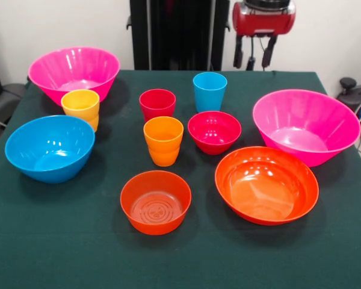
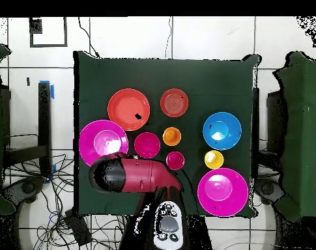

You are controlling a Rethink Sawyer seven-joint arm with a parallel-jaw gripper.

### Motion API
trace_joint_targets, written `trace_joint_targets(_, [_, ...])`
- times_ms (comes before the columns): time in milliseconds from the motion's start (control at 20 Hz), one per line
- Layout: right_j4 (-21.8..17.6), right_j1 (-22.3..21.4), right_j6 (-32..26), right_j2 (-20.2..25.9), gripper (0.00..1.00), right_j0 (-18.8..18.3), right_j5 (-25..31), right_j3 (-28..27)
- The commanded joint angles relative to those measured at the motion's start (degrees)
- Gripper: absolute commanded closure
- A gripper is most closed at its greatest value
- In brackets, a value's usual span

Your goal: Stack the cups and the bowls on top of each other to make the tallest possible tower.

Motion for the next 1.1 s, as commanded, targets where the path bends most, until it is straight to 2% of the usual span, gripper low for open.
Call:
trace_joint_targets(50, [-4.4,3.0,5.0,1.3,0.00,-1.1,-2.6,-0.3])
trace_joint_targets(200, [-4.7,0.1,5.0,1.2,0.00,-1.2,-2.2,2.3])
trace_joint_targets(350, [-5.2,-1.1,6.3,-0.2,0.00,0.5,-2.1,3.2])
trace_joint_targets(550, [-4.0,-0.3,6.0,2.6,0.00,-0.6,-4.4,1.7])
trace_joint_targets(650, [-4.3,-1.1,4.8,3.0,0.00,-1.4,-3.9,1.8])
trace_joint_targets(750, [-4.7,-0.6,4.7,3.9,0.00,-1.9,-6.1,2.9])
trace_joint_targets(850, [-5.6,1.1,6.0,3.7,0.00,-1.6,-10.7,3.4])
trace_joint_targets(1100, [-6.6,1.9,5.2,3.8,0.00,-2.1,-12.6,3.9])
